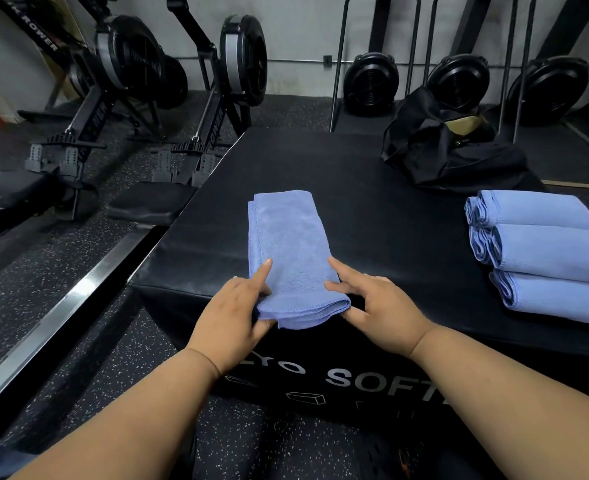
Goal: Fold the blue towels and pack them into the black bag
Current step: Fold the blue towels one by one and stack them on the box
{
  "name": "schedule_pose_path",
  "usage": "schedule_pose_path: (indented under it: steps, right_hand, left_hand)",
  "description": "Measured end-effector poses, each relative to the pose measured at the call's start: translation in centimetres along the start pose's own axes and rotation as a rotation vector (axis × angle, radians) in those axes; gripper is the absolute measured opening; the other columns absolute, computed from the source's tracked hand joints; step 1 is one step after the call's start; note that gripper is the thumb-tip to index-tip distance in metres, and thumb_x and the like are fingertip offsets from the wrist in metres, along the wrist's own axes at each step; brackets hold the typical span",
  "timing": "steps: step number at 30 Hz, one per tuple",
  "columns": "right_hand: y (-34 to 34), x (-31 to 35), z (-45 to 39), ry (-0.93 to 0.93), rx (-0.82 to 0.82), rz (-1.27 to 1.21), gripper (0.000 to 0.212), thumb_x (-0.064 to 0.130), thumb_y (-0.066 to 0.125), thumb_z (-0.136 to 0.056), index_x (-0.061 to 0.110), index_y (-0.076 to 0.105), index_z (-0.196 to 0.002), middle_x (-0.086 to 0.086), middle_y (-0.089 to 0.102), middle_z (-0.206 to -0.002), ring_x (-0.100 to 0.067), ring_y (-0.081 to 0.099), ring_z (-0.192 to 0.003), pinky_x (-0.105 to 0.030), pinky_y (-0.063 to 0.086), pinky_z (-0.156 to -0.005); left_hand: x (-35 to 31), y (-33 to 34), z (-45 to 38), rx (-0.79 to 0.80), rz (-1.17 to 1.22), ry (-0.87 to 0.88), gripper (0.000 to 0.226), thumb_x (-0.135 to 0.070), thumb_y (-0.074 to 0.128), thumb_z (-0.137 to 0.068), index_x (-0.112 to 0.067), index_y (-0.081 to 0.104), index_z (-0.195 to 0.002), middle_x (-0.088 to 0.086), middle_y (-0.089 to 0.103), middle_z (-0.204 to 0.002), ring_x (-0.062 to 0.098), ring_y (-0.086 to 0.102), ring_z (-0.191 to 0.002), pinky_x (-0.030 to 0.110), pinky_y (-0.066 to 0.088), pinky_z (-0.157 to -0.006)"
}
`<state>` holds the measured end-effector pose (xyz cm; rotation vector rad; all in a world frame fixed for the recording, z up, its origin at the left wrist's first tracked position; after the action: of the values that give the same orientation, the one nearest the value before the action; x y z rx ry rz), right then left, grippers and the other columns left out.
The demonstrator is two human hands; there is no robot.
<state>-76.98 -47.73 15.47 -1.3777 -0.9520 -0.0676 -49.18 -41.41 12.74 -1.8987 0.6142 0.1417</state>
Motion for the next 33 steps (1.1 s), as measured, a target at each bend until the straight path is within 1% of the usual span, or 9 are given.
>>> schedule_pose_path:
  steps: [3, 5, 7, 10, 16, 19, 22, 29, 33]
  right_hand:
    - [0.0, -0.1, -0.2, -0.011, -0.035, -0.058, 0.078, 0.025, 0.068, -0.096, 0.065, 0.029, -0.151, 0.034, 0.068, -0.124, -0.002, 0.057, -0.127, -0.03, 0.043, -0.11]
    - [0.0, 0.2, -0.4, -0.04, -0.062, -0.053, 0.08, 0.022, 0.071, -0.093, 0.057, 0.033, -0.154, 0.025, 0.072, -0.122, -0.003, 0.059, -0.121, -0.024, 0.044, -0.106]
    - [0.2, 0.6, -0.6, -0.118, -0.075, 0.026, 0.079, 0.024, 0.074, -0.091, 0.046, 0.037, -0.158, 0.018, 0.067, -0.134, -0.006, 0.054, -0.128, -0.017, 0.033, -0.114]
    - [0.9, 0.5, -0.8, -0.182, -0.045, 0.102, 0.08, 0.024, 0.072, -0.091, 0.042, 0.036, -0.16, 0.017, 0.061, -0.145, -0.006, 0.046, -0.14, -0.027, 0.02, -0.125]
    - [-0.5, 1.3, -1.2, -0.087, -0.139, -0.086, 0.074, 0.022, 0.061, -0.102, 0.068, 0.027, -0.148, -0.001, 0.076, -0.109, -0.014, 0.061, -0.114, -0.016, 0.027, -0.121]
    - [-0.5, 2.1, -1.5, -0.026, -0.095, -0.246, 0.072, 0.026, 0.059, -0.104, 0.068, 0.025, -0.152, 0.001, 0.075, -0.114, -0.018, 0.066, -0.114, -0.039, 0.048, -0.11]
    - [0.1, 2.4, -2.2, 0.021, -0.111, -0.305, 0.07, 0.032, 0.056, -0.106, 0.072, 0.021, -0.15, -0.011, 0.073, -0.11, -0.029, 0.067, -0.109, -0.051, 0.051, -0.104]
    - [0.5, 2.4, -4.0, 0.127, -0.164, -0.418, 0.063, 0.027, 0.056, -0.107, 0.061, 0.027, -0.151, -0.001, 0.055, -0.075, -0.019, 0.056, -0.077, -0.033, 0.05, -0.085]
    - [0.8, 2.1, -4.7, 0.203, -0.183, -0.36, 0.056, 0.029, 0.058, -0.105, 0.053, 0.038, -0.152, 0.008, 0.053, -0.072, -0.016, 0.059, -0.079, -0.032, 0.052, -0.084]
  left_hand:
    - [-0.4, -0.5, 0.0, -0.059, 0.063, -0.031, 0.083, -0.039, 0.064, -0.089, -0.029, 0.028, -0.163, -0.013, 0.063, -0.117, 0.012, 0.052, -0.108, 0.017, 0.038, -0.1]
    - [-0.7, -0.7, -0.1, -0.075, 0.027, 0.072, 0.076, -0.033, 0.062, -0.088, -0.023, 0.036, -0.159, -0.005, 0.063, -0.117, 0.021, 0.056, -0.113, 0.03, 0.042, -0.107]
    - [-0.8, -0.3, -0.2, -0.03, -0.058, 0.174, 0.077, -0.028, 0.061, -0.086, -0.018, 0.038, -0.159, 0.001, 0.061, -0.126, 0.03, 0.057, -0.121, 0.045, 0.043, -0.113]
    - [-0.5, 0.2, -0.4, 0.056, -0.096, 0.193, 0.083, -0.024, 0.062, -0.083, -0.019, 0.035, -0.161, -0.001, 0.058, -0.135, 0.03, 0.058, -0.125, 0.05, 0.044, -0.113]
    - [-1.2, -1.5, -0.5, -0.055, 0.182, -0.147, 0.075, -0.018, 0.054, -0.089, -0.055, 0.037, -0.152, -0.022, 0.067, -0.118, 0.004, 0.061, -0.106, 0.014, 0.044, -0.095]
    - [-1.2, -1.7, -0.8, -0.102, 0.305, -0.37, 0.065, -0.022, 0.062, -0.1, -0.06, 0.038, -0.148, -0.017, 0.072, -0.1, 0.007, 0.065, -0.087, 0.022, 0.05, -0.08]
    - [-1.3, -2.1, -1.7, -0.148, 0.366, -0.468, 0.056, -0.031, 0.06, -0.103, -0.054, 0.039, -0.149, -0.017, 0.073, -0.098, 0.006, 0.065, -0.087, 0.024, 0.05, -0.079]
    - [-1.3, -1.8, -2.6, -0.168, 0.479, -0.657, 0.054, -0.037, 0.057, -0.102, -0.047, 0.036, -0.151, -0.013, 0.071, -0.096, 0.0, 0.064, -0.086, 0.024, 0.049, -0.076]
    - [-1.6, -2.0, -3.4, -0.142, 0.433, -0.709, 0.05, -0.03, 0.054, -0.1, -0.043, 0.041, -0.146, -0.016, 0.069, -0.092, -0.004, 0.062, -0.081, 0.026, 0.048, -0.071]
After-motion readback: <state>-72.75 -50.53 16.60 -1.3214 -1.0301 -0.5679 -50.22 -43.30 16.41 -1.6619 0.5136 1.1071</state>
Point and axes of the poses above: each hand's wrist, its own z-axis away from the middle knuckle, its own y-axis out of the palm, x = y × z, the point moved 2 cm from there along -z, towards the middle knuckle
